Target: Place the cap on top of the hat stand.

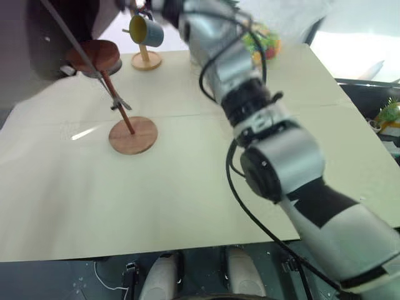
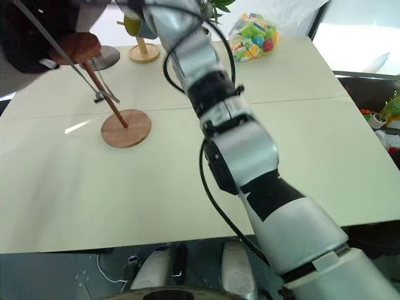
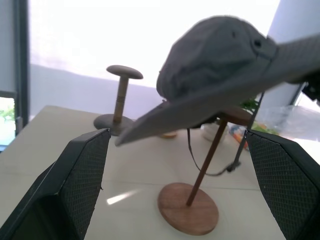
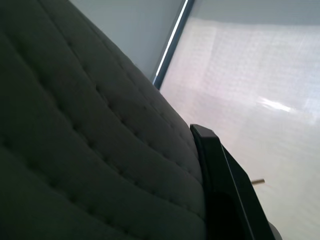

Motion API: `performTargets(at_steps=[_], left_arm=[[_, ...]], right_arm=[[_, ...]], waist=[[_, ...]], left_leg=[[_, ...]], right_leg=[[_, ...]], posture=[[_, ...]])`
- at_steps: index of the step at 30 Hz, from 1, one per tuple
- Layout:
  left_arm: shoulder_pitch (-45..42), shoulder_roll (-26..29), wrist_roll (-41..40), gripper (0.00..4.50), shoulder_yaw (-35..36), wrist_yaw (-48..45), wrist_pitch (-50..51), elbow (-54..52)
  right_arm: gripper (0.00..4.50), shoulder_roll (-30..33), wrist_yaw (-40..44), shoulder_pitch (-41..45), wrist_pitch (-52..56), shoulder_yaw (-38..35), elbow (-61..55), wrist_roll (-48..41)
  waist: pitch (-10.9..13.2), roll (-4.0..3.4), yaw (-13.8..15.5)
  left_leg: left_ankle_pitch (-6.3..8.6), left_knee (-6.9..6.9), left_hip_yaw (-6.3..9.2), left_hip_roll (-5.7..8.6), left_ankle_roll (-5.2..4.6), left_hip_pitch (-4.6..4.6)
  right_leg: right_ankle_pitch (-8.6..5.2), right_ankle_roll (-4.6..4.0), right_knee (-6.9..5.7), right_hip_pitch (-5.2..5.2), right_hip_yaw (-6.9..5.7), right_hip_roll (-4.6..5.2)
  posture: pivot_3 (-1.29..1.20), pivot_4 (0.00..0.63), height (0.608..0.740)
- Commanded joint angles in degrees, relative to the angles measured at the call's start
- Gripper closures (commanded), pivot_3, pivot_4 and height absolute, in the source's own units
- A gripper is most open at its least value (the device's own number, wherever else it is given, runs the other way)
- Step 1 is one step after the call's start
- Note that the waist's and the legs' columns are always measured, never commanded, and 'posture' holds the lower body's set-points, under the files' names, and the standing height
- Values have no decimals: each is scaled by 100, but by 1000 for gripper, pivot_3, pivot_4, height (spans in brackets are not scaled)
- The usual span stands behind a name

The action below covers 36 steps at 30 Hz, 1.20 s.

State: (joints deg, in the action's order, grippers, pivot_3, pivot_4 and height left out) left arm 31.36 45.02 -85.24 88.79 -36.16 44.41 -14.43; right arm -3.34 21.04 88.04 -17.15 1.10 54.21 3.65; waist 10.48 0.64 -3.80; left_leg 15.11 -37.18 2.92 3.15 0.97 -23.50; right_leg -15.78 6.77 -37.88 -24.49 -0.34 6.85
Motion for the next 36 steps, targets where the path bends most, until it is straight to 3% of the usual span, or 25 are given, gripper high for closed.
performTargets(at_steps=[1, 6, 13, 23, 31, 36], left_arm=[[144, 164, -104, 0, 251, -149, -78, -36], [102, 359, -36, 0, 131, -191, -81, 108], [-242, 787, 203, 0, -348, -320, -26, 285], [-943, 1158, 660, 0, -1185, -585, 63, 398], [-1420, 1279, 923, 0, -1584, -697, 200, 499], [-1609, 1314, 1059, 0, -1709, -777, 305, 551]], right_arm=[[4472, 142, -428, -833, -745, 392, -1373, 501], [4472, 614, -1753, -2321, -2249, 1100, -2342, 2075], [4472, 646, -3007, -3214, -2560, 1518, -2111, 2975], [4472, 164, -3445, -3777, -2255, 1671, -1090, 2793], [4472, 648, -4257, -3841, -2399, 2408, -747, 3809], [4472, 986, -4533, -3798, -2433, 2692, -1114, 4204]], waist=[[-5, 8, 3], [-16, 27, -12], [-17, 28, -32], [-28, 47, -16], [-29, 49, -23], [-30, 49, -22]], left_leg=[[-2, -1, 2, 1, 3, 0], [-20, 0, 10, 2, 34, 1], [-36, 8, 11, -4, 62, 7], [-37, 7, 19, -3, 64, 14], [-39, 7, 21, -3, 66, 15], [-40, 8, 21, -3, 68, 15]], right_leg=[[0, 0, -1, 2, 0, 0], [0, 0, -7, 4, 1, -4], [-14, -26, -22, 8, 8, -21], [-14, -26, -15, 27, 8, -24], [-14, -27, -16, 25, 8, -28], [-14, -27, -17, 25, 8, -29]], posture=[[0, 150, 739], [0, 150, 739], [0, 150, 739], [0, 150, 739], [0, 150, 739], [0, 150, 739]])
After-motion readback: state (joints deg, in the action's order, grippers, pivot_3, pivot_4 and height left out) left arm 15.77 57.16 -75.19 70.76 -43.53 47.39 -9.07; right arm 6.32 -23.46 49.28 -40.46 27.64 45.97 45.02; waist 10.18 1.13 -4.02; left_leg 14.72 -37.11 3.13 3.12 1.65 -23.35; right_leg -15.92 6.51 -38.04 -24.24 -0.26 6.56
